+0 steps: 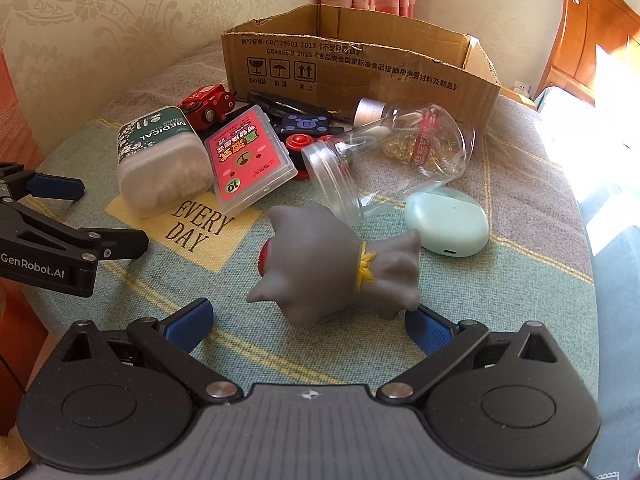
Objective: Organize rigid objects
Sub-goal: 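Move the left tool toward the white MEDICAL container while the right tool approaches the grey toy figure, then close the left tool on the MEDICAL container while the right tool closes on the grey toy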
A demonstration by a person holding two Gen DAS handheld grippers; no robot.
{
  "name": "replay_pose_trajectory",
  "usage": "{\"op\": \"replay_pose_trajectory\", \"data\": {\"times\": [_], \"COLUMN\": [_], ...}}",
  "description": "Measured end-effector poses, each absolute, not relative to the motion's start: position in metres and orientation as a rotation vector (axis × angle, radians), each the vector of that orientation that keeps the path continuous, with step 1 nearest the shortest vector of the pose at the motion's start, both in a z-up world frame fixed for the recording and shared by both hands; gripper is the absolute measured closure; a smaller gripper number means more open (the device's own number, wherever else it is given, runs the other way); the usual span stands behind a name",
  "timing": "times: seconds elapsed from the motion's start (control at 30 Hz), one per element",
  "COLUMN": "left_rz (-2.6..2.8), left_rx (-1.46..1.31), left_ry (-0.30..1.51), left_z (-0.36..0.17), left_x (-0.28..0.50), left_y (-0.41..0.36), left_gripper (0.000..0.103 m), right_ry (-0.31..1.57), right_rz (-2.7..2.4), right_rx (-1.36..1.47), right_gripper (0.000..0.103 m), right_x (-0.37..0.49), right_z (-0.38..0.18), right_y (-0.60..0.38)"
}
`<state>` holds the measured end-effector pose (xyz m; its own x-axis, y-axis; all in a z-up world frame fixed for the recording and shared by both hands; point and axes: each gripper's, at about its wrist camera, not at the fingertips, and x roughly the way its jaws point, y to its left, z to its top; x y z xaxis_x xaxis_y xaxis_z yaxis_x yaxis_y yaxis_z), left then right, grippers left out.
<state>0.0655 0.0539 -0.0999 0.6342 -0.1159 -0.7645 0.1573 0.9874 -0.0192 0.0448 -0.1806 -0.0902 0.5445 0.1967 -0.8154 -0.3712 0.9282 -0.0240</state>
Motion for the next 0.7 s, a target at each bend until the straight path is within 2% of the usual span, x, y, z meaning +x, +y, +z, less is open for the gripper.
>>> {"op": "replay_pose_trajectory", "data": {"times": [0.7], "left_rz": [-0.266], "left_rx": [0.167], "left_ry": [0.755], "left_z": [-0.095], "left_x": [0.110], "left_y": [0.035], "left_gripper": [0.002], "right_ry": [0.872], "right_rz": [0.368], "right_rx": [-0.199], "right_gripper": [0.000], "right_x": [0.037], "right_z": [-0.091], "right_y": [-0.185]}}
